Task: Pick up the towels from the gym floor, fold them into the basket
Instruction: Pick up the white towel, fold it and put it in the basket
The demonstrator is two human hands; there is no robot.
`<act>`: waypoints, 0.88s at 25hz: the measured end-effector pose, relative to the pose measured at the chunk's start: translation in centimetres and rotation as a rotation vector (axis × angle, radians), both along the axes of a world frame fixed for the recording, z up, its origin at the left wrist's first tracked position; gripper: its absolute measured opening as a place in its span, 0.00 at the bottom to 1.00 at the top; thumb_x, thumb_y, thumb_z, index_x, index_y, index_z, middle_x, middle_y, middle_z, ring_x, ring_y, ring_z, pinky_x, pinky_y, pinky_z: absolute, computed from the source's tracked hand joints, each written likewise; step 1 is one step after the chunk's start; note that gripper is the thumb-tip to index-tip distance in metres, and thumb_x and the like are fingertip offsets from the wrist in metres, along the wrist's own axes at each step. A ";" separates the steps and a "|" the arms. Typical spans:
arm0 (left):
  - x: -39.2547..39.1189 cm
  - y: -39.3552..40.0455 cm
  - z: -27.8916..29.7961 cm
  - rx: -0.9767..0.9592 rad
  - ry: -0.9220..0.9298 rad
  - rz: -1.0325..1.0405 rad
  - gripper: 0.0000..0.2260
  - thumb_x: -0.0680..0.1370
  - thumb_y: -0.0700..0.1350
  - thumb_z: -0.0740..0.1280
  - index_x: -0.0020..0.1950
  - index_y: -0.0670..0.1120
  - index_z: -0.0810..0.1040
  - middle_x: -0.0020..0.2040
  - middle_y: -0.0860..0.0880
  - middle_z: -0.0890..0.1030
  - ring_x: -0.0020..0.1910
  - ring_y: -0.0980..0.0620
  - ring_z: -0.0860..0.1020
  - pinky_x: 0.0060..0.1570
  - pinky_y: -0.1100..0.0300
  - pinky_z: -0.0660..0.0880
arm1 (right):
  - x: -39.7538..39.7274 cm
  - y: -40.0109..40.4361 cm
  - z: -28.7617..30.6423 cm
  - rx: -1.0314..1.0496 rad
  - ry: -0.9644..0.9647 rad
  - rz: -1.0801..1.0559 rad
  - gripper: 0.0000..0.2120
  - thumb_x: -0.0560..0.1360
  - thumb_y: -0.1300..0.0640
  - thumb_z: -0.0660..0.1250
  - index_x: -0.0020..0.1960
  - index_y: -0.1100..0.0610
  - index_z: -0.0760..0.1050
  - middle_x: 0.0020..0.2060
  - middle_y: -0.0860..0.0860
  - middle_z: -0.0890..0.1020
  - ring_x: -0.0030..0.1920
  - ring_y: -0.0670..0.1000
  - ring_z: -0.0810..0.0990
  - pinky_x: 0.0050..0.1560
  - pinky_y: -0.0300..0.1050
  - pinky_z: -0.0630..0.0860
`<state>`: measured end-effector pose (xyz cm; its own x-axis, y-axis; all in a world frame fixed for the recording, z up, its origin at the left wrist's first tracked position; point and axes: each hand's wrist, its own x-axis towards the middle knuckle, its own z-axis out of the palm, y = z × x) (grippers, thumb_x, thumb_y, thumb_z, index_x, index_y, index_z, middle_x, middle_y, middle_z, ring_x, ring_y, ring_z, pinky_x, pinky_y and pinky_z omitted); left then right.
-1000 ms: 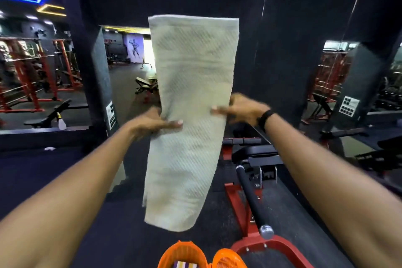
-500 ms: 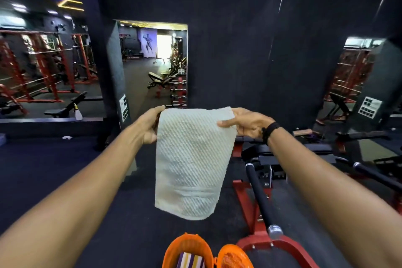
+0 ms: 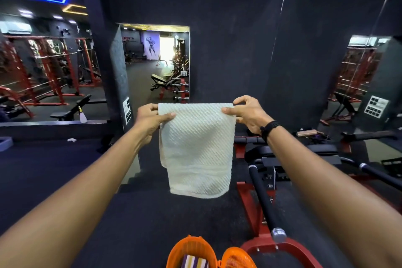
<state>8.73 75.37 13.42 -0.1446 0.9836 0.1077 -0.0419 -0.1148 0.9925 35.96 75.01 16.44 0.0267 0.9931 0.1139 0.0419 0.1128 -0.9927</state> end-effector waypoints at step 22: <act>-0.9 0.0 -0.6 0.025 0.641 -0.136 0.07 0.69 0.46 0.77 0.42 0.44 0.83 0.38 0.47 0.84 0.38 0.50 0.80 0.39 0.57 0.78 | 1.6 0.3 -2.0 0.225 -0.682 -0.025 0.12 0.65 0.57 0.79 0.37 0.55 0.76 0.33 0.48 0.80 0.36 0.45 0.76 0.39 0.42 0.76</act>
<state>7.84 75.36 12.77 0.0812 0.9847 0.1544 0.5409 -0.1737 0.8230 37.59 75.30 14.43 -0.1014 0.9436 0.3152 0.6497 0.3028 -0.6973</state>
